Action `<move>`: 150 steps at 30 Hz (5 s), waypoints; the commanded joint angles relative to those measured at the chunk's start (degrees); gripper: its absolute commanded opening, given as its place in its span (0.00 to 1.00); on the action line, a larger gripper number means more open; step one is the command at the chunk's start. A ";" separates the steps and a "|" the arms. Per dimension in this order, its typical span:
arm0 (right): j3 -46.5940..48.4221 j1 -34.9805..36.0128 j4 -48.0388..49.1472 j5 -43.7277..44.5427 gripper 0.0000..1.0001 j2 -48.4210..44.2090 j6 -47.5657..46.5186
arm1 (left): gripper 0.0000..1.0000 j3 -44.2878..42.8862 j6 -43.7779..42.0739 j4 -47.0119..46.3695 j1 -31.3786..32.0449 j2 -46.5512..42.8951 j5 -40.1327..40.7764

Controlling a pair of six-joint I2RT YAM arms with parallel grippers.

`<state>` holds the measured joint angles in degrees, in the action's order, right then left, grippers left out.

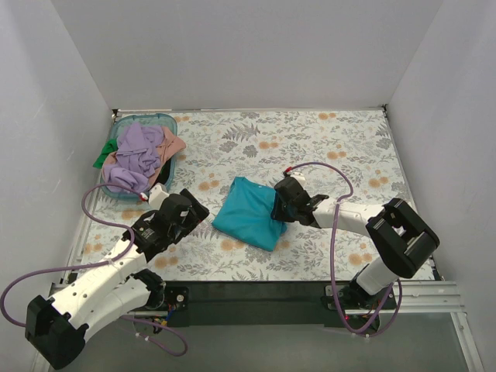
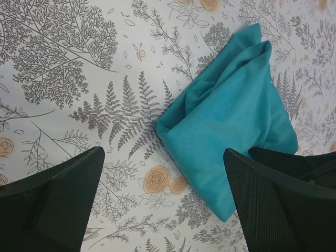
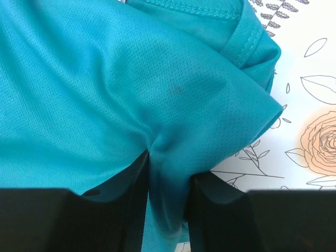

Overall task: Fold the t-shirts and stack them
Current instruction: Neatly place the folded tshirt to the corner

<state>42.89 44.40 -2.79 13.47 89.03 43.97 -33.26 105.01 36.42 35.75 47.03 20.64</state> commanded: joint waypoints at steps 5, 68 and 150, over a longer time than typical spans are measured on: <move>-1.49 -1.33 -3.79 0.85 0.05 1.23 -3.52 | 0.98 -0.23 0.11 1.98 -0.15 -1.94 3.52; 34.79 -48.53 -23.67 -2.06 0.01 23.01 -56.89 | 0.98 -1.37 -4.38 -1.27 -0.15 -3.78 8.36; -22.85 -40.36 -9.43 -32.29 0.98 -58.34 -22.17 | 0.98 -6.91 -2.44 4.88 -0.15 -0.79 8.80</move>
<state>21.52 4.12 -15.55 -16.56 34.17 20.40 -40.42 101.89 40.56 35.75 47.05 29.32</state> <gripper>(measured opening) 0.984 0.982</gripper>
